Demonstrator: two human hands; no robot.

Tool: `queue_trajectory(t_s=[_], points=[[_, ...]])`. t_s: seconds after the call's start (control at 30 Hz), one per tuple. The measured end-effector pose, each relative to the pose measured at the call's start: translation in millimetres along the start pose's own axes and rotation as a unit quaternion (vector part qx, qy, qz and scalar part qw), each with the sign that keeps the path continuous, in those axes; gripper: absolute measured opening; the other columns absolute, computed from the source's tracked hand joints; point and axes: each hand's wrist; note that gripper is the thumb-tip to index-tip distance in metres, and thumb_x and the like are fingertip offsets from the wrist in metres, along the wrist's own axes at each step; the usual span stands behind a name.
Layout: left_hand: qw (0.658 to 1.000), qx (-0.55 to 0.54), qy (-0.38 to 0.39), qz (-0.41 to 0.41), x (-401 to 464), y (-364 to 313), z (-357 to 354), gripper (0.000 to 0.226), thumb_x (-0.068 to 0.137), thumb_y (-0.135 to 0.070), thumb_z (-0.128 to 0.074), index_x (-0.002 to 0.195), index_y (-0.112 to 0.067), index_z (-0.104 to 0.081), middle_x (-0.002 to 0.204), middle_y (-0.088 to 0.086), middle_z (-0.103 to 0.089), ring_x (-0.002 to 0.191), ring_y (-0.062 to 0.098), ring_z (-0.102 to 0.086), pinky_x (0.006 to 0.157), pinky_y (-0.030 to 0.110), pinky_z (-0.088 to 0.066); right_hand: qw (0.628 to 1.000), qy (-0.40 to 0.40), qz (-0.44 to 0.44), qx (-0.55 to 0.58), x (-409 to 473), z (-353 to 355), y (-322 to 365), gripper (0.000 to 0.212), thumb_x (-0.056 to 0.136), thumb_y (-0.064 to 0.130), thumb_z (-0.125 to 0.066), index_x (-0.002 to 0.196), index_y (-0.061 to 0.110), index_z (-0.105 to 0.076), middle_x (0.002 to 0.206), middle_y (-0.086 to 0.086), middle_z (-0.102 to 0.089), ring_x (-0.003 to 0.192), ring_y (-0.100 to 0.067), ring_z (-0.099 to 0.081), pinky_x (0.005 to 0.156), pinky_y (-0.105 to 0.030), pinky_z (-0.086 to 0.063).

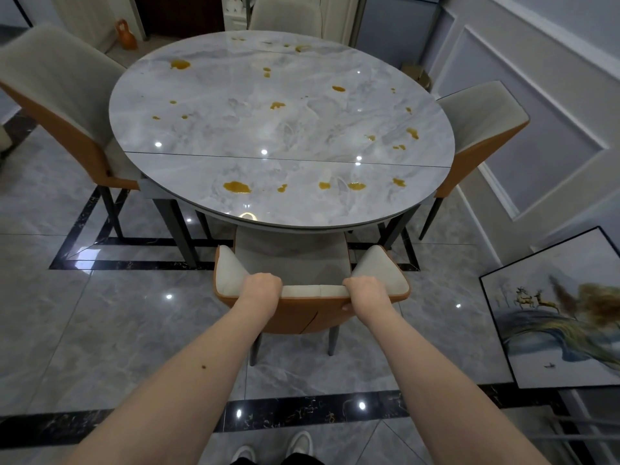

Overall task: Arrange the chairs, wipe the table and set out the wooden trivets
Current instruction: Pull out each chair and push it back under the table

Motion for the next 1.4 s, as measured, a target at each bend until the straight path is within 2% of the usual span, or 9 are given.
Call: queue_trajectory(t_s=[0.7,1.13,1.4], points=[[1.0,0.001,-0.005,0.006,-4,-3,-1,0.03,0.088,-0.017,-0.062,0.117,-0.012,-0.059,0.119,0.007,-0.062,0.111,0.023,-0.059,0.087,0.031,-0.047,1.0,0.009,-0.007,0.008,-3,-1,2,0.029,0.089,0.024,-0.064,0.114,0.013,-0.057,0.113,-0.009,-0.063,0.107,-0.028,-0.058,0.087,-0.036,-0.045],[1.0,0.007,-0.012,0.0,-1,0,0,0.034,0.086,-0.02,-0.066,0.118,-0.013,-0.059,0.118,0.006,-0.062,0.11,0.023,-0.059,0.086,0.031,-0.046,0.999,-0.029,-0.002,0.033,-6,-4,0,0.033,0.087,0.021,-0.065,0.117,0.015,-0.054,0.112,-0.008,-0.062,0.106,-0.028,-0.058,0.087,-0.037,-0.045],[0.999,-0.029,-0.032,-0.018,-9,4,-6,0.048,0.083,-0.028,-0.069,0.122,-0.013,-0.046,0.12,0.008,-0.059,0.112,0.026,-0.057,0.088,0.033,-0.044,0.998,-0.062,0.004,0.033,-16,-7,0,0.04,0.085,0.024,-0.068,0.119,0.017,-0.049,0.118,-0.007,-0.059,0.111,-0.028,-0.053,0.094,-0.037,-0.038]])
Point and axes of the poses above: each hand's wrist, its own x-axis towards the middle knuckle, its own z-axis out of the back of the hand, y = z × x
